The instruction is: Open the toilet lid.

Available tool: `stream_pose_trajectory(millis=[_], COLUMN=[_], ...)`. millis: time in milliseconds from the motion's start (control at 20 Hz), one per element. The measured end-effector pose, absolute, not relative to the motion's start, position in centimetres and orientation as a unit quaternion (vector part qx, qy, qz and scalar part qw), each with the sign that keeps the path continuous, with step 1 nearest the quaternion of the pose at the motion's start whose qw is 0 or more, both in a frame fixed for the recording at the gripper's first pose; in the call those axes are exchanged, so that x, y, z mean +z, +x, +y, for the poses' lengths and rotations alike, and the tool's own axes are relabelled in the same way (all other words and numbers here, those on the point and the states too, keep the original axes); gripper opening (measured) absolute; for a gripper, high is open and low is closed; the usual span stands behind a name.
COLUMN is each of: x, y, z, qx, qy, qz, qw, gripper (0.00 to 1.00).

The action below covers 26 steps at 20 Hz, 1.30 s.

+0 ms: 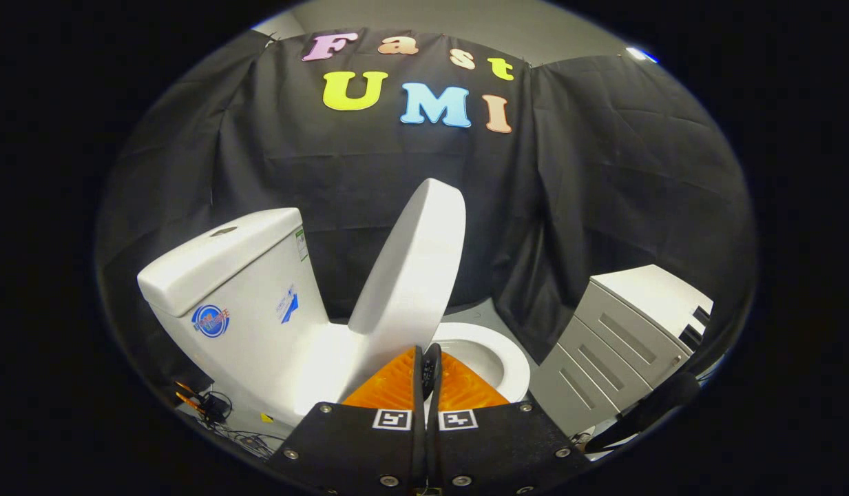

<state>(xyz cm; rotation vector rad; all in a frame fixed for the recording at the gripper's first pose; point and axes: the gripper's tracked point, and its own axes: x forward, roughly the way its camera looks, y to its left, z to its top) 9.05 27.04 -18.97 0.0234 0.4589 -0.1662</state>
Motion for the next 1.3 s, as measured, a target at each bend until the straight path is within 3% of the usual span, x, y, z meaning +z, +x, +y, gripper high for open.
stream_pose_trajectory(millis=[1300], x=[-15.1], y=[9.9], z=[38.6], qx=[0.004], qy=[-0.055], qz=[0.189], qw=[0.98], gripper=[0.0])
